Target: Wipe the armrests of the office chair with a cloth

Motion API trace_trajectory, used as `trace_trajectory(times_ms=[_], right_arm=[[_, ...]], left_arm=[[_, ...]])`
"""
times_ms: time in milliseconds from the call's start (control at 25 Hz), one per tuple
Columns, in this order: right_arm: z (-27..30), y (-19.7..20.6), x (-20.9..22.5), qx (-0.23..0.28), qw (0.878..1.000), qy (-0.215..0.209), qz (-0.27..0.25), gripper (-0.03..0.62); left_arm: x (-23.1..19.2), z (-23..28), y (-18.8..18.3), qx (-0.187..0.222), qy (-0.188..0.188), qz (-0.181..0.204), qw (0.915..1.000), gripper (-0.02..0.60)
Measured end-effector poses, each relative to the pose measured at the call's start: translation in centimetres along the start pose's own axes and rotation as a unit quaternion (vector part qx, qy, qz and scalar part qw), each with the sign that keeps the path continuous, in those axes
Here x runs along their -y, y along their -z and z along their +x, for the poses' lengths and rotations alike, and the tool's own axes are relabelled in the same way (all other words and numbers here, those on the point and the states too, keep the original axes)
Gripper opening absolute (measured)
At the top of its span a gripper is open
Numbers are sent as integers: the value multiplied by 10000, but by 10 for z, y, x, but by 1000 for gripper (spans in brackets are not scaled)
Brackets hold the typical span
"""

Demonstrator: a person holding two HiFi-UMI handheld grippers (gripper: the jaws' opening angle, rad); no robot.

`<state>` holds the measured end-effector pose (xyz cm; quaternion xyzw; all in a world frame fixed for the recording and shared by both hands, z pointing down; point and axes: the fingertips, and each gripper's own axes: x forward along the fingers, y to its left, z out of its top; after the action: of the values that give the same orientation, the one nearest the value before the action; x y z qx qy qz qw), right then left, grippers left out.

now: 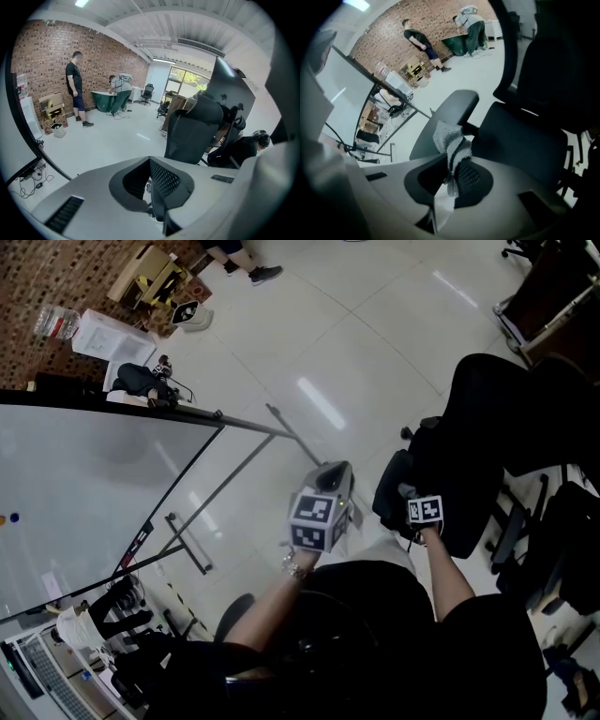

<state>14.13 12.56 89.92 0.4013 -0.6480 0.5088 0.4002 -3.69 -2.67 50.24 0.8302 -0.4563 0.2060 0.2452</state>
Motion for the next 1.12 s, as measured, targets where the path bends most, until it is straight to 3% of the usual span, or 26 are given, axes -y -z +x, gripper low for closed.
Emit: trace_trajectory(times_ms=[160,440,560,760,1120], right_arm=[[-40,-75,5,661,9978,46,-31,32],[-143,-177,-71,1867,9807,123,-572,32],[-184,-193,-88,2151,9747,222,-557,34],[-259,-209,-113,2845,9586,61,-38,32],[-324,-200,-122,3525,9338,514,349,32]], left_arm=[[-2,0,-1,42,-4,0,10000,0],[20,15,-20,186,219,124,9995,0],[37,25,-30,268,303,105,9991,0],[59,43,-27,241,435,-157,9986,0],[104,60,-52,315,1113,225,9930,0]])
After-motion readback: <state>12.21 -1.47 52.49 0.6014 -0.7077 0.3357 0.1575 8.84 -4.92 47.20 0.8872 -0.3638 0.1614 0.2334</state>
